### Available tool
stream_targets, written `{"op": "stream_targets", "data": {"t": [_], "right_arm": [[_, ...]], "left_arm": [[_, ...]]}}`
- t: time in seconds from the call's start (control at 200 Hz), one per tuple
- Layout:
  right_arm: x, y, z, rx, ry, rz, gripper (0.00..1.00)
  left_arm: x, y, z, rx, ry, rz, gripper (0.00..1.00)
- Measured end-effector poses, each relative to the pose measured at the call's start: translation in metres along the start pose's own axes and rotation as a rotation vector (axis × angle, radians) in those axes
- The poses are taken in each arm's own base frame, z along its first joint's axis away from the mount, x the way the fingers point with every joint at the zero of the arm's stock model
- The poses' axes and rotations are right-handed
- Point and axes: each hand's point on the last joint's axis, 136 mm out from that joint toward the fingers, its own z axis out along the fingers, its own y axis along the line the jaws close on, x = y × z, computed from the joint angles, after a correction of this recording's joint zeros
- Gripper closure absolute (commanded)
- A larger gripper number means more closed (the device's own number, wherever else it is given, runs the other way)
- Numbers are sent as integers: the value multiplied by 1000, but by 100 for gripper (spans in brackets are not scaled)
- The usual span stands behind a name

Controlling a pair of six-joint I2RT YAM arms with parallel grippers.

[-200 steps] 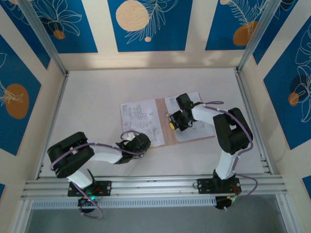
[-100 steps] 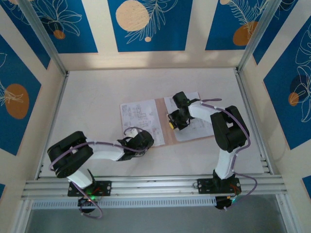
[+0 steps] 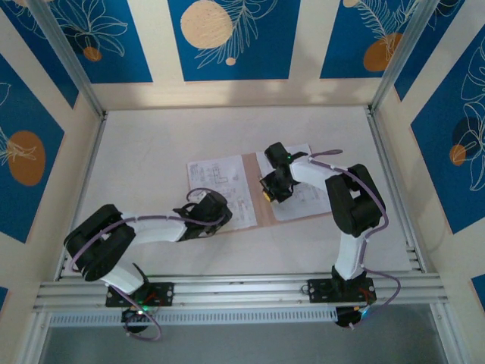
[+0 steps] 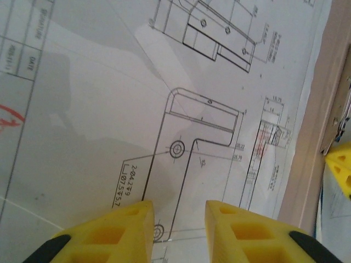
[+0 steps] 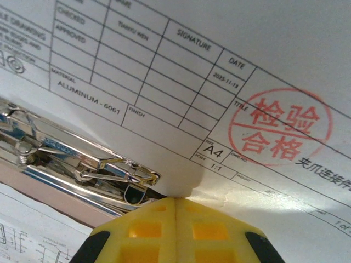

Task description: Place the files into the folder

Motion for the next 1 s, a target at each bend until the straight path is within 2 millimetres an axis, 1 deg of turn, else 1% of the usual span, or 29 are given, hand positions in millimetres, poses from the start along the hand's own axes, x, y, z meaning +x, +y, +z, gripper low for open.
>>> {"op": "stream_targets", "data": {"t": [0.115,0.22,0.295,0.33,0.385,0.42,0.49,0.56,0.62,0.705,0.815,1.0], "right_arm": [[2,-1,-3,9,-25,-70,81],[9,-6,-6,32,-22,-130,75],[12,-7,-9,35,-23,-154,73],[13,-6,-13,28,-20,-171,72],[15,-2,-25,0,-22,-187,72],[17,2,-35,-28,-25,-200,73],[19,12,-56,-96,-37,-230,79],[22,19,-74,-154,-46,-260,89],[23,22,-81,-185,-50,-293,97],[26,16,-79,-193,-44,-323,99],[28,-3,-65,-154,-24,-366,100],[36,-31,-45,-107,28,-432,100]], "left_arm": [[0,2,-4,-12,5,27,63],[-3,1,-16,-9,-3,49,61],[-5,-2,-22,3,-9,59,57],[-9,0,-26,-5,-18,65,55],[-16,4,-38,-14,-32,84,53],[-22,5,-47,-13,-47,88,52],[-33,5,-61,-3,-74,95,51],[-42,9,-71,-2,-88,101,51],[-46,17,-74,-15,-87,105,51],[-45,34,-74,-46,-62,118,50],[-39,52,-73,-84,-11,143,50],[-31,64,-75,-87,44,160,50]]}}
